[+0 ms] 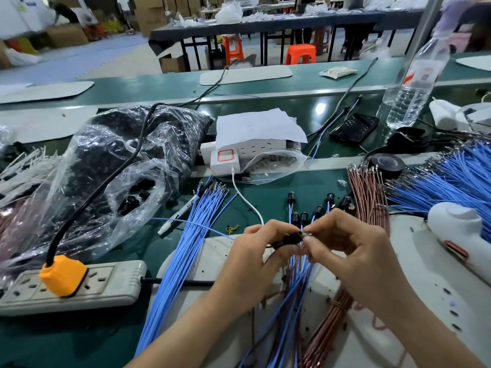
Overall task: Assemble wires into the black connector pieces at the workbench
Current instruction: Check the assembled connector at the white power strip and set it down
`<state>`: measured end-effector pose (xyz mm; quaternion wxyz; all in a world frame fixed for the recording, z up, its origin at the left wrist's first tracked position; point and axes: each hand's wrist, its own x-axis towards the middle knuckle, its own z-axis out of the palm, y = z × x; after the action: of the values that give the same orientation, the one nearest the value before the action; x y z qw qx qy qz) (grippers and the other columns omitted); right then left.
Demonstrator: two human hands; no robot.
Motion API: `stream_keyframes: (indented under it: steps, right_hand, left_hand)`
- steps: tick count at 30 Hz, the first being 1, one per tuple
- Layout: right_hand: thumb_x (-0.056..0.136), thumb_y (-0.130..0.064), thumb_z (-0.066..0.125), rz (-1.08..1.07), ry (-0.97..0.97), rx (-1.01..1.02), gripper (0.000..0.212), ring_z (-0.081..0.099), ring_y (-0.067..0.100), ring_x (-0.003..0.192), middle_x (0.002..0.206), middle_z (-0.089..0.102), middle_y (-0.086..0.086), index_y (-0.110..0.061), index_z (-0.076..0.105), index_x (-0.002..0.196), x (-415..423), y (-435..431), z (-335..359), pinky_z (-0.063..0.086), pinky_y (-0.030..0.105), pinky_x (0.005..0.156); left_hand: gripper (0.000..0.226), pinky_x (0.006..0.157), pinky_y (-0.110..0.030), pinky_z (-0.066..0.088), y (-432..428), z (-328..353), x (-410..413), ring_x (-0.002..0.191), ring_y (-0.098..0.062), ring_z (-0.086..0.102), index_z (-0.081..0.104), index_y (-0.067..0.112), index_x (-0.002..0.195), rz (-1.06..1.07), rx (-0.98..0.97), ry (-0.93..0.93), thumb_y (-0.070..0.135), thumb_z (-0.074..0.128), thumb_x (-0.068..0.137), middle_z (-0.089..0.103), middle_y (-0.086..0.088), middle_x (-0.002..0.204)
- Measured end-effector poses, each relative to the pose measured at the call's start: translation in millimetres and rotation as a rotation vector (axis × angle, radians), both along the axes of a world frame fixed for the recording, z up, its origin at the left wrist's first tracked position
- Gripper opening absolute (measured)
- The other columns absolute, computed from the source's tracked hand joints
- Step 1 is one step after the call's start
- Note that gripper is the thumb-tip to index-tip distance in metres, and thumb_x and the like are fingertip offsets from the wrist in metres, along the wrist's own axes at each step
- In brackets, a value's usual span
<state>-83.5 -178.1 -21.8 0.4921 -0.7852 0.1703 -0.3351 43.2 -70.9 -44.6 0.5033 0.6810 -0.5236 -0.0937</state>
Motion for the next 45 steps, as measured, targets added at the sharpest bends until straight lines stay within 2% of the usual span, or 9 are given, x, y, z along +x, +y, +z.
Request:
stream_keyframes:
  steps: [5, 10, 14, 18, 30, 36, 40, 43, 45]
  right_hand:
    - [0.081, 0.006, 0.067, 0.083, 0.080, 0.194, 0.019, 0.067, 0.015, 0.054, 0.065, 0.071, 0.007, -0.012, 0.068, 0.075, -1.3, -9.8, 4.3, 0.053, 0.018, 0.056]
    - [0.076, 0.006, 0.070, 0.155, 0.111, 0.286, 0.007, 0.067, 0.020, 0.054, 0.066, 0.071, 0.014, 0.001, 0.065, 0.076, -3.4, -11.9, 10.4, 0.055, 0.022, 0.055]
    - [0.070, -0.014, 0.069, 0.184, 0.161, 0.467, 0.023, 0.062, 0.027, 0.047, 0.061, 0.066, 0.021, 0.008, 0.061, 0.072, -3.7, -15.4, 12.9, 0.052, 0.025, 0.048]
    - [0.069, -0.007, 0.067, 0.229, 0.138, 0.490, 0.016, 0.065, 0.025, 0.053, 0.067, 0.068, 0.023, 0.005, 0.062, 0.077, -3.6, -15.1, 14.0, 0.054, 0.026, 0.053]
    - [0.066, -0.011, 0.069, 0.282, 0.174, 0.684, 0.018, 0.066, 0.029, 0.053, 0.070, 0.067, 0.029, 0.005, 0.062, 0.071, -3.6, -17.1, 7.1, 0.055, 0.030, 0.051]
    - [0.068, -0.007, 0.068, 0.293, 0.220, 0.635, 0.016, 0.067, 0.030, 0.056, 0.071, 0.067, 0.030, 0.007, 0.063, 0.075, -4.4, -20.1, 5.1, 0.056, 0.030, 0.053]
    - [0.070, -0.006, 0.067, 0.283, 0.217, 0.599, 0.019, 0.063, 0.028, 0.052, 0.067, 0.066, 0.027, 0.010, 0.061, 0.077, -2.7, -19.6, 4.2, 0.054, 0.029, 0.051]
    - [0.071, -0.006, 0.066, 0.244, 0.164, 0.572, 0.016, 0.059, 0.025, 0.049, 0.063, 0.064, 0.023, 0.008, 0.060, 0.073, 0.1, -17.0, 4.0, 0.051, 0.027, 0.049]
    - [0.073, -0.002, 0.065, 0.237, 0.146, 0.566, 0.010, 0.059, 0.024, 0.049, 0.062, 0.064, 0.021, 0.007, 0.061, 0.073, 0.2, -16.8, 4.4, 0.051, 0.025, 0.049]
  left_hand:
    - [0.023, 0.086, -0.030, 0.045, 1.4, 2.4, 0.6, 0.083, 0.014, 0.056, 0.070, 0.014, 0.102, -0.039, -0.011, -0.056, 0.026, 0.063, 0.084, 0.065, 0.026, 0.100]
    - [0.022, 0.079, -0.015, 0.039, 4.2, 5.7, 2.7, 0.066, 0.007, 0.056, 0.071, 0.015, 0.098, -0.067, 0.038, 0.011, 0.029, 0.061, 0.083, 0.060, 0.034, 0.069]
    - [0.022, 0.085, -0.026, 0.043, 4.6, 7.8, 1.5, 0.074, 0.007, 0.056, 0.072, 0.015, 0.098, -0.100, 0.051, 0.009, 0.029, 0.065, 0.082, 0.068, 0.020, 0.080]
    - [0.028, 0.081, -0.024, 0.045, 5.8, 7.8, 2.7, 0.077, 0.003, 0.057, 0.072, 0.017, 0.098, -0.083, 0.059, 0.051, 0.036, 0.065, 0.079, 0.060, 0.037, 0.075]
    - [0.013, 0.081, -0.038, 0.051, 4.8, 5.2, 2.3, 0.075, -0.012, 0.063, 0.066, 0.036, 0.085, -0.109, 0.056, 0.147, 0.025, 0.070, 0.079, 0.064, 0.022, 0.068]
    - [0.017, 0.068, -0.011, 0.047, 3.9, 2.9, 4.6, 0.062, 0.002, 0.064, 0.067, 0.019, 0.082, -0.184, 0.097, 0.243, 0.003, 0.073, 0.078, 0.067, 0.010, 0.066]
    - [0.017, 0.067, -0.014, 0.049, 3.3, 3.2, 4.5, 0.062, 0.000, 0.065, 0.066, 0.021, 0.080, -0.232, 0.091, 0.324, 0.005, 0.070, 0.080, 0.069, 0.014, 0.065]
    - [0.003, 0.069, -0.021, 0.053, 2.3, 2.0, 2.8, 0.063, -0.010, 0.067, 0.066, 0.022, 0.084, -0.224, 0.038, 0.377, 0.019, 0.065, 0.083, 0.071, 0.005, 0.071]
    - [0.004, 0.070, -0.025, 0.055, 1.2, -0.6, 1.8, 0.064, -0.014, 0.068, 0.066, 0.018, 0.086, -0.204, 0.017, 0.383, 0.016, 0.064, 0.085, 0.072, -0.001, 0.073]
